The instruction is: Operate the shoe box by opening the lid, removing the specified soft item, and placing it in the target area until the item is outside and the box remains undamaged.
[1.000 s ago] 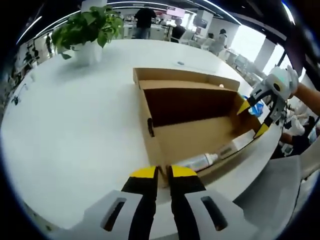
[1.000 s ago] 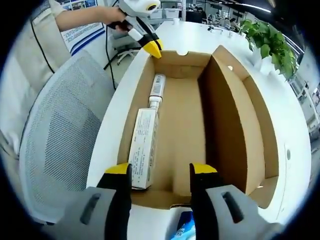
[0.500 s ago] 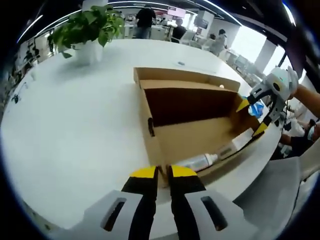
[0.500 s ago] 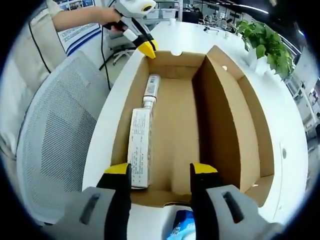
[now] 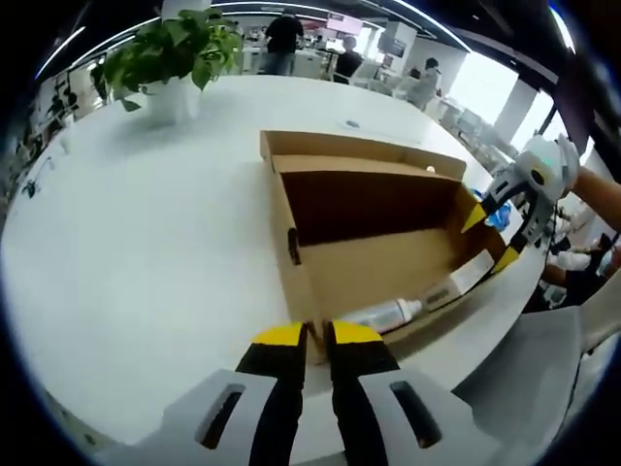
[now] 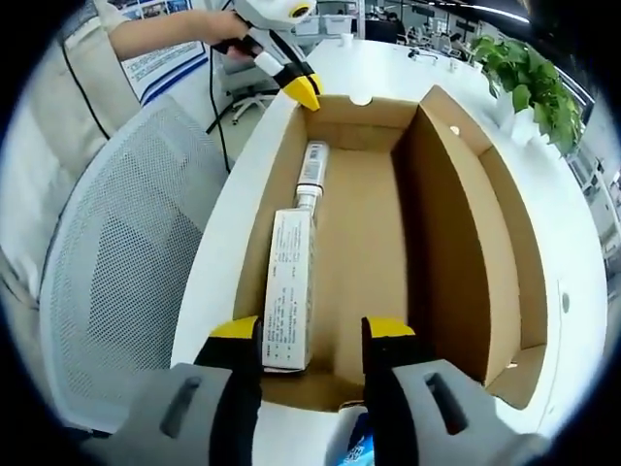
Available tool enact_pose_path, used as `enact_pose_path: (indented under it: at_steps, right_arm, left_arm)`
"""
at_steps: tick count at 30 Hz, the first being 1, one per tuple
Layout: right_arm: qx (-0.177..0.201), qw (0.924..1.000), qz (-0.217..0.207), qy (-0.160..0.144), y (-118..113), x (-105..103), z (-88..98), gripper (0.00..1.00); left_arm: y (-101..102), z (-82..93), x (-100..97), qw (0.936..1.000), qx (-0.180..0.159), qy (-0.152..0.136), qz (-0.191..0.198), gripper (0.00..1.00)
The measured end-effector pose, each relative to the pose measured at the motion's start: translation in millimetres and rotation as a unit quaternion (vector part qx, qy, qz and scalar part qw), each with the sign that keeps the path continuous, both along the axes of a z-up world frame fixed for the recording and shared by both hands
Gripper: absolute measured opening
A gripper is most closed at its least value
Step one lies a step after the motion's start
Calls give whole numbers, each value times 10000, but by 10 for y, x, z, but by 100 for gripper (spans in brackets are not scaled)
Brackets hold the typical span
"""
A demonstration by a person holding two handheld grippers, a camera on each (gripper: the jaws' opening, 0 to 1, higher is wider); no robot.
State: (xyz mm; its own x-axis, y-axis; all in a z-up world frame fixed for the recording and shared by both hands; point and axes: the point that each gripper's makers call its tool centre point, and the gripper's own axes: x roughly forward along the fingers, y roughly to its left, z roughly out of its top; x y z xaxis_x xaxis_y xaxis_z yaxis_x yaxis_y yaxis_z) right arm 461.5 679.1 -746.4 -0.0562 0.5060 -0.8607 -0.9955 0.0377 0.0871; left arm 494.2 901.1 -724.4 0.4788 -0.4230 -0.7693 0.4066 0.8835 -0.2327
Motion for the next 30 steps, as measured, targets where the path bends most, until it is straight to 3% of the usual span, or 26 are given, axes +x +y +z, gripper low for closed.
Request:
enact_pose_path:
  at_steps: [10, 30]
  right_arm:
    - [5, 10000, 26, -90, 17, -10, -34, 17]
    - [88, 9995, -156, -243, 50, 10, 58, 15]
  left_arm:
    - [-2, 4, -7, 10000, -20, 21, 33, 6]
    - [7, 0, -1, 9999, -37, 26, 122, 6]
